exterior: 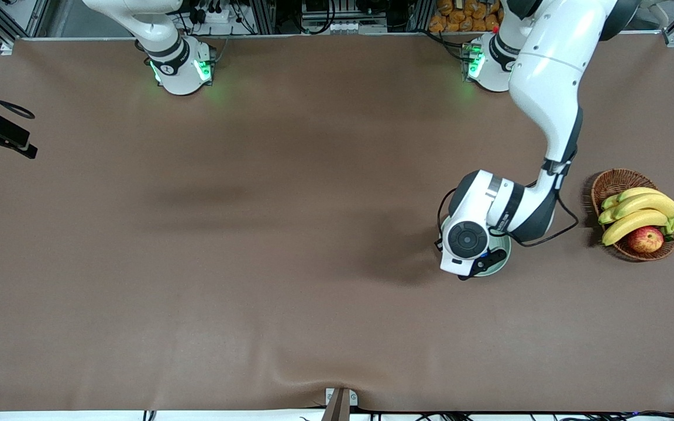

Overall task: Collect all strawberries into plate
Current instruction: 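Open the left gripper and lift it away from the plate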

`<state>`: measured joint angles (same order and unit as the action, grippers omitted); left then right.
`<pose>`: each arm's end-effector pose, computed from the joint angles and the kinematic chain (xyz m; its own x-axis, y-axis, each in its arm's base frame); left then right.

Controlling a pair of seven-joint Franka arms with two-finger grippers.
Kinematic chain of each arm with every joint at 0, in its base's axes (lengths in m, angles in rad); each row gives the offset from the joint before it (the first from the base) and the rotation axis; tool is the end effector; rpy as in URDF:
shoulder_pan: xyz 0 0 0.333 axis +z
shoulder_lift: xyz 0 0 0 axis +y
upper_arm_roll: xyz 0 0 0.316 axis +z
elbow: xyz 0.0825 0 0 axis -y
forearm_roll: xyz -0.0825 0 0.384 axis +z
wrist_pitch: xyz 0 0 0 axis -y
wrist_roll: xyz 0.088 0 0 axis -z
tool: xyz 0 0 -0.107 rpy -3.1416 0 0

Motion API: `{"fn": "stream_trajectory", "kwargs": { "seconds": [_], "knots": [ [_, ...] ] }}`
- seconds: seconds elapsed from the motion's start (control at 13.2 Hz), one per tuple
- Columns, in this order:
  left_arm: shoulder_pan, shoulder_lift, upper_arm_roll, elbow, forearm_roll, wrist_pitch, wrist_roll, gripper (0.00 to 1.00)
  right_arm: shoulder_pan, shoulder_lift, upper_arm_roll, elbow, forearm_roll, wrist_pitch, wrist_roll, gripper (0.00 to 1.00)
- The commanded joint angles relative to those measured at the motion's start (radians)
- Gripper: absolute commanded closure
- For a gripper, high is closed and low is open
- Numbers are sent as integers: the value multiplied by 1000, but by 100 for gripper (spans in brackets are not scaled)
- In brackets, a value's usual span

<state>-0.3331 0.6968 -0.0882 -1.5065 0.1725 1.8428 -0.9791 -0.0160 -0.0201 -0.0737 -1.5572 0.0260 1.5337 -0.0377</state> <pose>0.6200 -0.2541 0.2324 0.8637 0.4877 -0.1271 0.4247 -0.8401 -0.3375 0.5428 -0.0464 0.6387 0.9987 -0.0510 -0.0024 -0.0511 -0.9983 -0.0276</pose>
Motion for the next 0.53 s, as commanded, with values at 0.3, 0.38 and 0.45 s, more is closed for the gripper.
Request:
{"fn": "stream_trajectory", "kwargs": {
  "seconds": [0.3,0.38,0.45],
  "knots": [
    [94,-324,-15,-27,-53,-65,204,0,-21,-6,12,29,3,-13,15,0],
    [118,-364,-15,-27,-79,-72,250,0,-21,-6,12,29,3,-13,16,0],
    [147,-402,-15,-27,-96,-83,302,0,-21,-4,12,31,3,-13,16,0]
  ]
}}
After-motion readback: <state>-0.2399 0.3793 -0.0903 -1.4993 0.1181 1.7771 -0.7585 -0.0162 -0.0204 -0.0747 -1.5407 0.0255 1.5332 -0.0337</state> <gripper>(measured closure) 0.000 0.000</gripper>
